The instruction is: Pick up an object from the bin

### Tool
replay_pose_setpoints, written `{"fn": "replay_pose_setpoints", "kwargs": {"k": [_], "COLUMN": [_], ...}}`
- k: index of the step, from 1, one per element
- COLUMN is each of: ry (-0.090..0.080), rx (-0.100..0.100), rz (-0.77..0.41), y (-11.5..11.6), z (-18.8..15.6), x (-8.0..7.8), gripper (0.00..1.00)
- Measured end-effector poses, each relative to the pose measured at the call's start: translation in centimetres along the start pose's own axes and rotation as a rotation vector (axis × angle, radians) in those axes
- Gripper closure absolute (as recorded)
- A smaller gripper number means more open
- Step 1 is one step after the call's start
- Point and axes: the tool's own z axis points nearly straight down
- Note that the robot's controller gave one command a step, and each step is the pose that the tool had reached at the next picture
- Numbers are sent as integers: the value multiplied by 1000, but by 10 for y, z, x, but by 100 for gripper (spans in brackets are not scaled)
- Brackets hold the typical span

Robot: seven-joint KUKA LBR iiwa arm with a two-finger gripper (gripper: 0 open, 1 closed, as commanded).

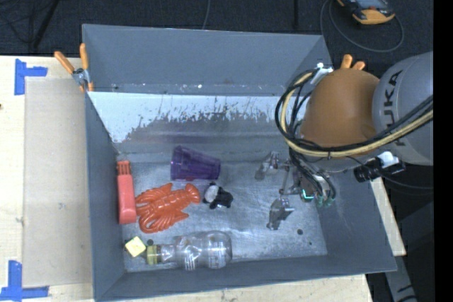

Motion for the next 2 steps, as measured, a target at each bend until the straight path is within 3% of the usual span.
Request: {"fn": "replay_pose_setpoints", "kwargs": {"k": [1,2], "ry": [-7,-11], "rx": [0,0], "rz": [0,-38], "y": [0,58], "z": [-4,68], "x": [-2,11], "gripper": [0,0]}}
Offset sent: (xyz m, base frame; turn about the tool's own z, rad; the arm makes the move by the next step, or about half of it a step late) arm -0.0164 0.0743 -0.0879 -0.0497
